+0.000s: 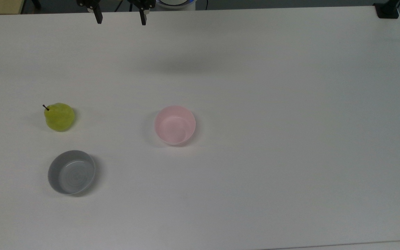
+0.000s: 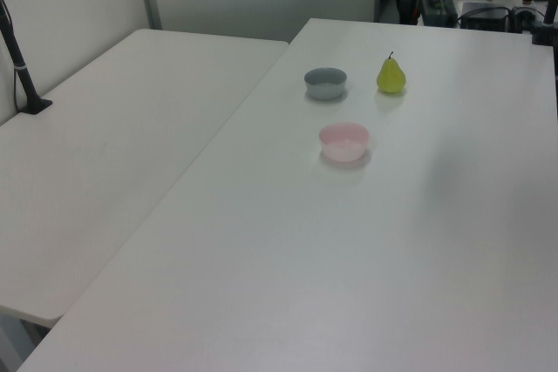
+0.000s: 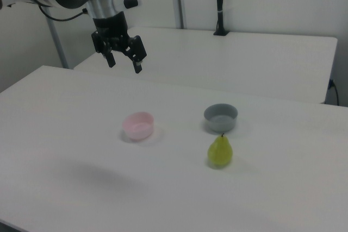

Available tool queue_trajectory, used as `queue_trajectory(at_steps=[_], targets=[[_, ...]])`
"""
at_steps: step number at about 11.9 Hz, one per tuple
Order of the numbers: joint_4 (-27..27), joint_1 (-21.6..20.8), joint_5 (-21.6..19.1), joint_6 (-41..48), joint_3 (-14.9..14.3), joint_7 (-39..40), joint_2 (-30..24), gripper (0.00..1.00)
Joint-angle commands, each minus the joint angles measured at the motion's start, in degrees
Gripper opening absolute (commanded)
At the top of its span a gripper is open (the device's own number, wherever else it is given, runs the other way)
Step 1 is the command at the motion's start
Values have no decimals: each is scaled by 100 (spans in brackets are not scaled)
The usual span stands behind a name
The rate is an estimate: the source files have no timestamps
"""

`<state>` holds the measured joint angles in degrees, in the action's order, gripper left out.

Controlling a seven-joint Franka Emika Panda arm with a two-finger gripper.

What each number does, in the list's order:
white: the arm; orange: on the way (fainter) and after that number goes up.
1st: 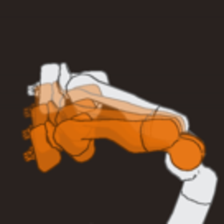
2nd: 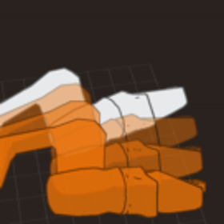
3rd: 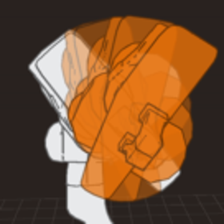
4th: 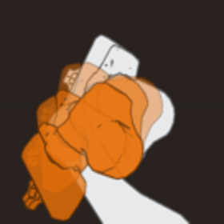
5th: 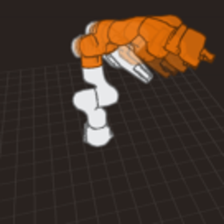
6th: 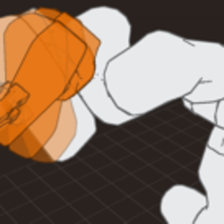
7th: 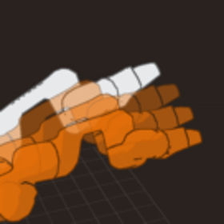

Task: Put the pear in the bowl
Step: 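Move the open gripper toward the yellow-green pear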

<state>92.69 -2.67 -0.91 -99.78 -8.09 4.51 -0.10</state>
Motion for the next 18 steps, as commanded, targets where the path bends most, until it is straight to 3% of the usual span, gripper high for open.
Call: queue_trajectory(at_steps=[1,12,18], targets=[[118,-67,-102,-25,-79,50,-122,100],[109,-40,-102,-33,-79,128,-122,100],[74,328,3,-59,-88,2122,36,100]])
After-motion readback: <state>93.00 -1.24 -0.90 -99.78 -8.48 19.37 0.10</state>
